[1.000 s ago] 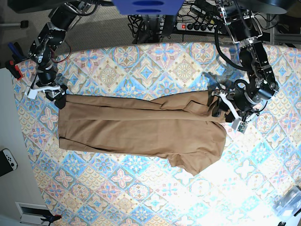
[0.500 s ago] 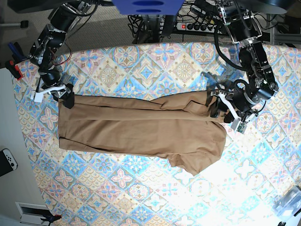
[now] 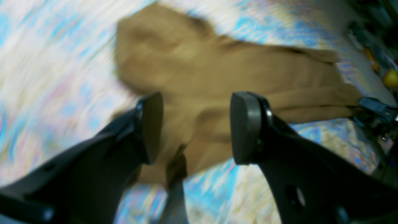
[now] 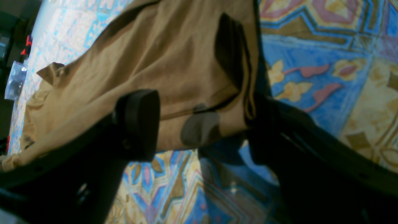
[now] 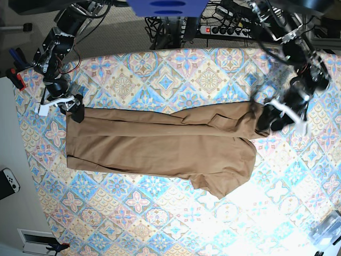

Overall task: Layout the t-shirt on the table in an organized manner, then fold the t-shirt properly
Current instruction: 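Regrasp the folded edge with both grippers and pull it straight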

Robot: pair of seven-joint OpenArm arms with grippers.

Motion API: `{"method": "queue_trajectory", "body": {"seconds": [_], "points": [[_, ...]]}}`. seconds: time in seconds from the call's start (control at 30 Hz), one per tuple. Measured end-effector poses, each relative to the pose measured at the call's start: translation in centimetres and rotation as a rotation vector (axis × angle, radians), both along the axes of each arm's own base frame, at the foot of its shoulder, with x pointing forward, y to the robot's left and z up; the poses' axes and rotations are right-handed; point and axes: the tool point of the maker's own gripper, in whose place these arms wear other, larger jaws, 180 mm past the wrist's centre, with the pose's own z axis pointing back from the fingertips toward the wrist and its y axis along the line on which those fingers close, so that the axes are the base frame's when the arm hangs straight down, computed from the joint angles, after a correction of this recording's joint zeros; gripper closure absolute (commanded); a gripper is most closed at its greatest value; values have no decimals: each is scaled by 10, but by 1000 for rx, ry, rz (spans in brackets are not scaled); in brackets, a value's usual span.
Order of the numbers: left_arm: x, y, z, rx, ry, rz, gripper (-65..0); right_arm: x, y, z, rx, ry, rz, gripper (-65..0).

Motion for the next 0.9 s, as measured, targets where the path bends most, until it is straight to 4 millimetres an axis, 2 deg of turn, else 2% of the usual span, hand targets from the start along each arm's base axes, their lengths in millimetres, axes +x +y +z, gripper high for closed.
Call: {"method": "queue_trajectory", "body": {"seconds": [0.07,0.13,0.3,0.4,0.53,0.6,0.7,0.83,0.9], "points": [[-14,14,-30,-30,99,41,-336,0,0,0,0,1,0,-413],[-21,23,-43,-79,127,82,-336,-1,0,-1,0,3,1,-413],[-24,39,-42,-70,127,126,-336,-2,-4,-1,-20,18,26,-413],[-21,38,-45,-87,125,131,-336,-1,-2,0,-25,18,40,-413],[-15,39,-71,-90,214,140,-336,2,2,0,-36,22,65,-413],[-6,35,-77,-88,233,128,-336,3,2,0,-37,21,65,-413],[3,24,-75,-76,233,87,-336,3,2,0,-37,21,65,-413],[5,8,-79,-72,247,38,-331,3,2,0,-37,21,65,-412],[5,7,-80,-74,246,36,-328,3,2,0,-37,21,65,-406]]}}
